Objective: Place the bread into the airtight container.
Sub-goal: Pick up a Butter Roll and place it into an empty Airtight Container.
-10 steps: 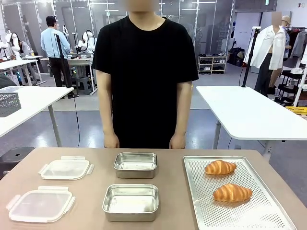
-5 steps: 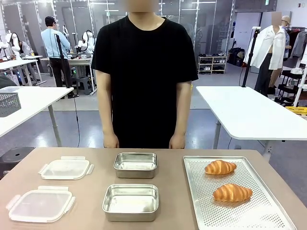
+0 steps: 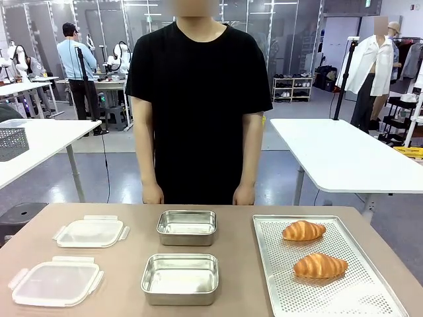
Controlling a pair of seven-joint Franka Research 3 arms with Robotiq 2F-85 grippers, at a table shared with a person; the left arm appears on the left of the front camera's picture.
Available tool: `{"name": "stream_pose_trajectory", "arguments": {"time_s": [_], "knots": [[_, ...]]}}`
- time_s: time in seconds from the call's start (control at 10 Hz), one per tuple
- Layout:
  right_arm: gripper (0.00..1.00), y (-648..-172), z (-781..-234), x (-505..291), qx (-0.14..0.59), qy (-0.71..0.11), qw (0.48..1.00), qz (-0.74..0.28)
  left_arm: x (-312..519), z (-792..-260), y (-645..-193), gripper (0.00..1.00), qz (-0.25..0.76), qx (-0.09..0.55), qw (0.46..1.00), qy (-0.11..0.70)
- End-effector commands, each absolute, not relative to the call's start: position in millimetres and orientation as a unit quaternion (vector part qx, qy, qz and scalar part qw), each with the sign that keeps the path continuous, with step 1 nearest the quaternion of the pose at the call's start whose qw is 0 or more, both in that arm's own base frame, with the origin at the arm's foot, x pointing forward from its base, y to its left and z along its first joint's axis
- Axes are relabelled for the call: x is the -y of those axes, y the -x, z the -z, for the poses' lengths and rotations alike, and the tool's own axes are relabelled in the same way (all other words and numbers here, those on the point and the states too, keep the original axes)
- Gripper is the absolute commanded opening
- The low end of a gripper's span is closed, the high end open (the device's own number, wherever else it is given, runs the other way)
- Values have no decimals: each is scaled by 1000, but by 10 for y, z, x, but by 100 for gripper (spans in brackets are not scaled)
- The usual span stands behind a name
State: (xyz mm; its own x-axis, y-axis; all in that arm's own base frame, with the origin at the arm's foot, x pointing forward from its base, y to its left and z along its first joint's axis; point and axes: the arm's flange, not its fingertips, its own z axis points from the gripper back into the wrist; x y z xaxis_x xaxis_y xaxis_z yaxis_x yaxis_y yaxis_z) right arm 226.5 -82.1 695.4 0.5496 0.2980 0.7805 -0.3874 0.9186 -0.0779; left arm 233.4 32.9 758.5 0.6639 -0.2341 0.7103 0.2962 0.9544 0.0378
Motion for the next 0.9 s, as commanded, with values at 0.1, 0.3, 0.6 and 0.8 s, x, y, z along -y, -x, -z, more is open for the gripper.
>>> {"name": "stream_pose_trajectory", "arguments": {"time_s": [0.1,0.3,0.6,0.8], "knots": [[100,-2269,-6960,795,432,-50,879,-197,-335,-7585,-2332,100,144,383,912,39],[100,-2269,-6960,795,432,-50,879,-197,-335,-7585,-2332,100,144,383,912,39],[100,-2269,-6960,795,432,-50,879,-197,-335,-7585,-2332,100,144,383,912,39],[100,-2269,-6960,795,432,-50,879,-197,-335,-7585,-2332,100,144,383,912,39]]}}
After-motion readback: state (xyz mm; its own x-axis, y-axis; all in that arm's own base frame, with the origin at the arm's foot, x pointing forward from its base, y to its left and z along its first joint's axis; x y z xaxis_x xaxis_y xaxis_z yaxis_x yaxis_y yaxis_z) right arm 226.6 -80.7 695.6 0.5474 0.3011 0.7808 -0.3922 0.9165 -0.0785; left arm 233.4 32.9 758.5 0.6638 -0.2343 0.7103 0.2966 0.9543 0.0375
